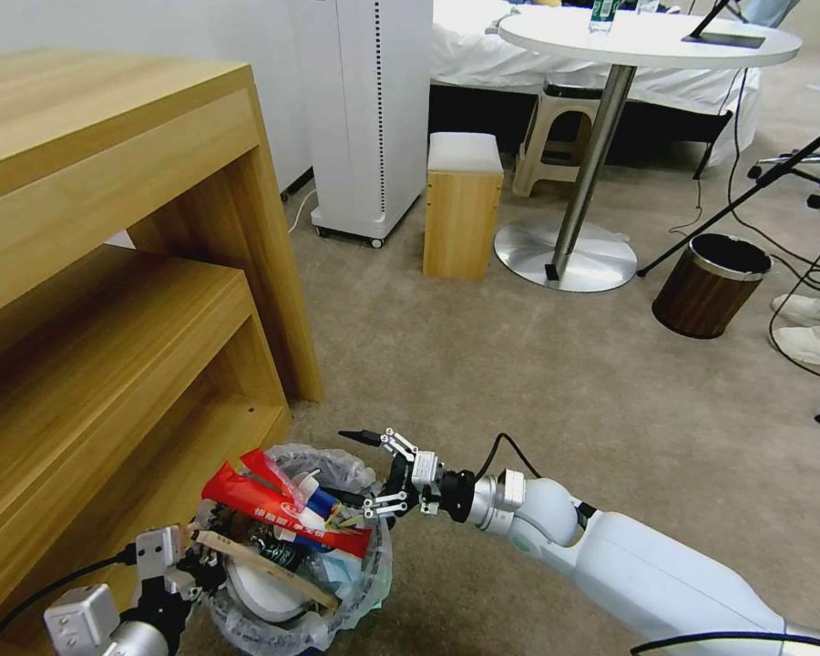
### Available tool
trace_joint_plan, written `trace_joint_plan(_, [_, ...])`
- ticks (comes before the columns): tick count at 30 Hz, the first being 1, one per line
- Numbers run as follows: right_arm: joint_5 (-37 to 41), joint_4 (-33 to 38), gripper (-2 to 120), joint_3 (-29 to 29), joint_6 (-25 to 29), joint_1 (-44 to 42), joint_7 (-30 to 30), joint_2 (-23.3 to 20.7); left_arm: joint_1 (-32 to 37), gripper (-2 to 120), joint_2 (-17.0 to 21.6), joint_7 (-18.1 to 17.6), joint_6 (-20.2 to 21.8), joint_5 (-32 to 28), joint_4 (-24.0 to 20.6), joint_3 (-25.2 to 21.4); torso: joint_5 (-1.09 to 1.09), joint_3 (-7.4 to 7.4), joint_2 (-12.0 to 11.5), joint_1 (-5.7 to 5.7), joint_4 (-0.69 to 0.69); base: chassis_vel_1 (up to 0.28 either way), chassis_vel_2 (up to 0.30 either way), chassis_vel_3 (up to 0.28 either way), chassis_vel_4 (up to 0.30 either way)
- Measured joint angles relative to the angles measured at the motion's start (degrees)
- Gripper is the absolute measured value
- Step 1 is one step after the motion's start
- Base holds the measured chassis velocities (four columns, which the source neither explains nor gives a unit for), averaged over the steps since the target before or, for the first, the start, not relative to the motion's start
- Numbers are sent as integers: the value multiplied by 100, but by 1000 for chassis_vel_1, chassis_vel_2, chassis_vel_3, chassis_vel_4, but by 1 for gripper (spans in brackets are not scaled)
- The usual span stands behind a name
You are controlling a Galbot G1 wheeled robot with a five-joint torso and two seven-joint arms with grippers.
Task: Pick up the trash bin and place the garbage on the floor into it.
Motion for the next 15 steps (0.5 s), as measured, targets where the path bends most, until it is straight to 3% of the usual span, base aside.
trace_joint_plan(15, [11, 79, 69, 309, -47, -65, 388, 67, -69, 1, 107, -23, 7, -81, 136, -35, 0, 0, 0, 0, 0, 0, 0, 0, 0])
